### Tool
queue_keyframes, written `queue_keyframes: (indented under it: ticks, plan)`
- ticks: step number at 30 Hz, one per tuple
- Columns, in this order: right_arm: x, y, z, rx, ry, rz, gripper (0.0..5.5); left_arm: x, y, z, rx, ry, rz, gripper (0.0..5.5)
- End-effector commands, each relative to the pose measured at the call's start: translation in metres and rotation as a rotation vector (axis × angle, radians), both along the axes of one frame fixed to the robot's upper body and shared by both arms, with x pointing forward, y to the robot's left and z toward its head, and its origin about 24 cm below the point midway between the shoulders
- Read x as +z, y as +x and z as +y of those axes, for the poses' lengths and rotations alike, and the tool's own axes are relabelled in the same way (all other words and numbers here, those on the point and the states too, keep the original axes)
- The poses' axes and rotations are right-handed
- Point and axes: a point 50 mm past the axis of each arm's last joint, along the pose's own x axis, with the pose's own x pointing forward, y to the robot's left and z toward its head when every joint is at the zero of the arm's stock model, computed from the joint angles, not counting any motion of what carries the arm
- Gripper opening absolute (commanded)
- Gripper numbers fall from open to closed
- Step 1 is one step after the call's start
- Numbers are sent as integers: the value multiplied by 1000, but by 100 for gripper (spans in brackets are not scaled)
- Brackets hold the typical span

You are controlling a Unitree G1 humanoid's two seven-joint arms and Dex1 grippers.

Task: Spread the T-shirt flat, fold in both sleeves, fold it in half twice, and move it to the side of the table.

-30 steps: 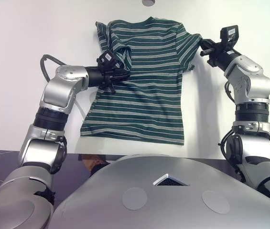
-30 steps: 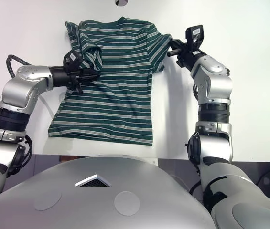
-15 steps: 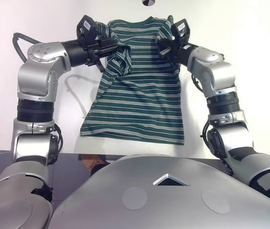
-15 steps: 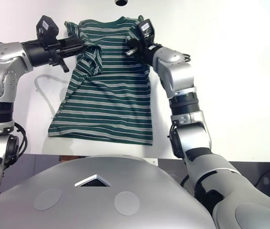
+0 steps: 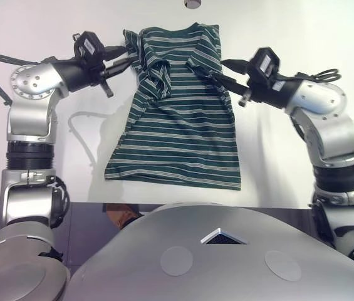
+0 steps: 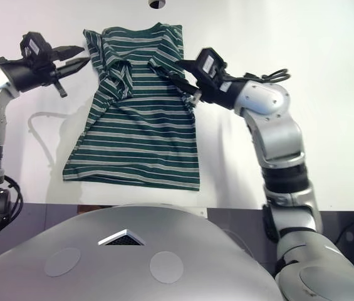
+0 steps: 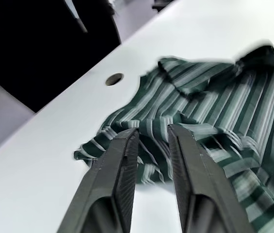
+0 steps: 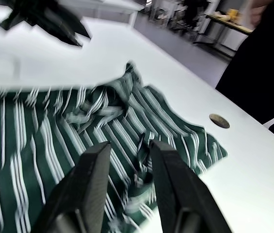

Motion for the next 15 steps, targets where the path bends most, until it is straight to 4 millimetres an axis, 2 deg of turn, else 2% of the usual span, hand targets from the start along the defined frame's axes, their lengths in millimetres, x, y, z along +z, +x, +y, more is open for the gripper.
queue_keyframes:
  ticks: [1,3,5,6,9,12,15]
  plan:
    - [-10,-31,-49,211,-356,-192,151,-11,-40,32,-307,346,-36,170]
    - [-20,-53,-66,340,-455,-216,151,-20,-62,50,-454,458,-4,202]
    - [-32,-75,-74,481,-513,-229,151,-35,-90,67,-549,503,68,235]
    - [-39,-85,-76,530,-525,-231,151,-41,-99,71,-562,499,90,262]
    - [-51,-107,-79,638,-542,-255,151,-49,-120,73,-680,531,99,281]
    - [-56,-118,-78,728,-542,-292,151,-52,-125,70,-761,550,69,281]
    - [-61,-117,-61,727,-492,-354,151,-61,-121,54,-767,510,36,281]
